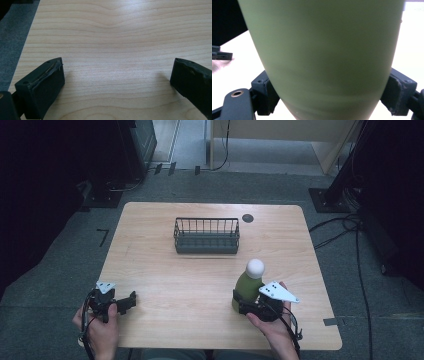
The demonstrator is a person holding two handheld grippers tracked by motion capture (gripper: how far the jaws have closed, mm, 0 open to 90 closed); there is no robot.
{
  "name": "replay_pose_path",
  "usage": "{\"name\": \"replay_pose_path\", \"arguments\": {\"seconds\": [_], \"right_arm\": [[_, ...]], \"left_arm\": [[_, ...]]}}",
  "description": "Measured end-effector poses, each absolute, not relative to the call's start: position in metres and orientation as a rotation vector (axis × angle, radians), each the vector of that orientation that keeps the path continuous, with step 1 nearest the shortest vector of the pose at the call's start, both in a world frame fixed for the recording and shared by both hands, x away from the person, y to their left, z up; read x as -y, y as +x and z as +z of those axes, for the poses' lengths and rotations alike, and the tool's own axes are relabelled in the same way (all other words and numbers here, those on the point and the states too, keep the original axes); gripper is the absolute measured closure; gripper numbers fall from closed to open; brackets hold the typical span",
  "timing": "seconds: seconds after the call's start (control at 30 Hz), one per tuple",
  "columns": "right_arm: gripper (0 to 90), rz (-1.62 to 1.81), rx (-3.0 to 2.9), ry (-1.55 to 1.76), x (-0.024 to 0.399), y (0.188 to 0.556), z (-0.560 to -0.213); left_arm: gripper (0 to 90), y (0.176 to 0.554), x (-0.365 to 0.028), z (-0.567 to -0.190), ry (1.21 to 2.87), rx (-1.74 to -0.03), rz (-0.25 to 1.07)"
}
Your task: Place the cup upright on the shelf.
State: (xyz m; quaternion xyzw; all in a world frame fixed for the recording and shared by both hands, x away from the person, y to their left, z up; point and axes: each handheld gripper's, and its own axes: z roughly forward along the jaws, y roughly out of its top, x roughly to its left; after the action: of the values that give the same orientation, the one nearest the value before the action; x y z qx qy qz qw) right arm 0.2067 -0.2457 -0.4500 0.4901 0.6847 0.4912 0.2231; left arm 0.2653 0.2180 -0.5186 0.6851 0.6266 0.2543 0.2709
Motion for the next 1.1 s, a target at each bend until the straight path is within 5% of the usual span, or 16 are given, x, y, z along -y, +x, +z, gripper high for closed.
{"name": "replay_pose_path", "arguments": {"seconds": [1.1], "right_arm": [[20.0,1.297,-1.856,1.284,0.231,0.206,-0.450]], "left_arm": [[0.0,0.265,-0.218,-0.519,1.846,-1.688,0.685]]}}
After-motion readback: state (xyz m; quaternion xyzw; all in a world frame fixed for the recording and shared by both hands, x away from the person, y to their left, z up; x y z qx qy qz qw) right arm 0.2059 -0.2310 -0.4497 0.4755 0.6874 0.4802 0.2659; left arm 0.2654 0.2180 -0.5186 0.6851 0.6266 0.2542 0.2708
